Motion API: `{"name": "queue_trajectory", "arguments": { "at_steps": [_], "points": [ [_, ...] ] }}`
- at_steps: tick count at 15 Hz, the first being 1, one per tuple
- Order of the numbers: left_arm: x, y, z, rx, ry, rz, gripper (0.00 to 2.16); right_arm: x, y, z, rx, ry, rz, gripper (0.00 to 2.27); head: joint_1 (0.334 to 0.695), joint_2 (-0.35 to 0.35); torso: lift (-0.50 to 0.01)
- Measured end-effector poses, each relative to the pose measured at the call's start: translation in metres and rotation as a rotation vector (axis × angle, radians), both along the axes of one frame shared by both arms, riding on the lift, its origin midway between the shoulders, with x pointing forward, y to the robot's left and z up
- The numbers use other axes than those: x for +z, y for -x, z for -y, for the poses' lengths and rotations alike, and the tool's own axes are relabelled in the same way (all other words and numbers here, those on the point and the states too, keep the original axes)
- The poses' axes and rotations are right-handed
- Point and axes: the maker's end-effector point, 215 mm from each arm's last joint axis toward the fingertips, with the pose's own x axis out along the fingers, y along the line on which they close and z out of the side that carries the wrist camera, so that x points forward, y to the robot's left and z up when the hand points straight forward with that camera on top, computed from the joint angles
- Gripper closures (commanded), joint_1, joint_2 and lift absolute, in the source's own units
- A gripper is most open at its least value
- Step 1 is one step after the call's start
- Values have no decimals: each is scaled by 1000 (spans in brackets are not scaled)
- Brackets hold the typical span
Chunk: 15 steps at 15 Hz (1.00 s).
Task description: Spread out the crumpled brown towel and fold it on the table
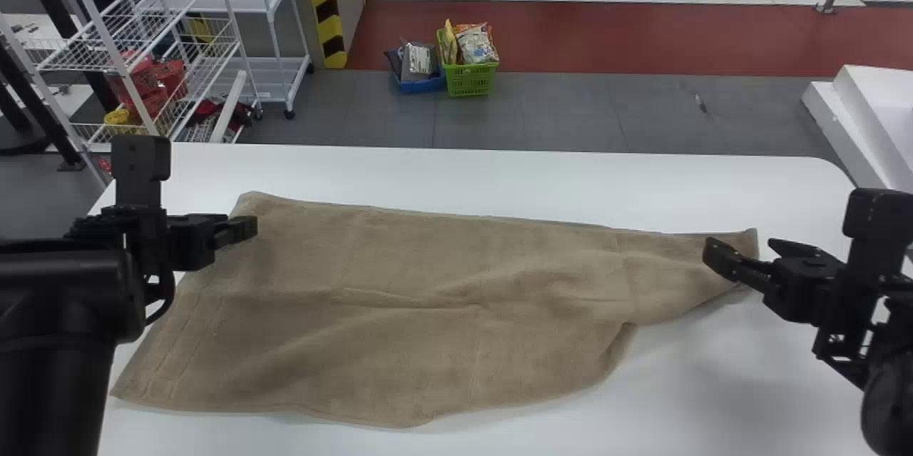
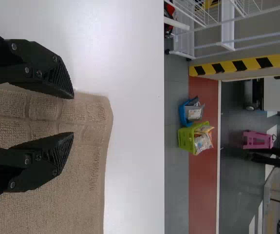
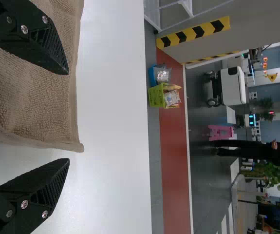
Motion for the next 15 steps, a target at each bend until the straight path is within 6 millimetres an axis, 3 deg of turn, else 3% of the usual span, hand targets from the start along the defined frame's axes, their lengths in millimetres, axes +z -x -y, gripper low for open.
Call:
{"name": "queue_trajectory", "arguments": {
  "at_steps": [3,7,10,11,15],
  "points": [
    [2,-3,2,-2,-1,3,620,-4,-4,6,-11,12,-8,262,695,-6,-127],
    [-2,-4,2,0,3,-8,620,-11,-10,5,-9,9,-22,880,695,-6,-127],
    [-8,-8,0,10,-12,-13,620,-12,-12,2,-2,11,-20,1096,695,-1,-127],
    [-7,-11,0,11,-24,-1,620,-11,-12,2,0,11,-19,1322,695,-1,-127],
    [-1,-27,-1,11,-51,47,620,-12,-8,5,1,14,-19,1474,695,-2,-127]
  ]
}}
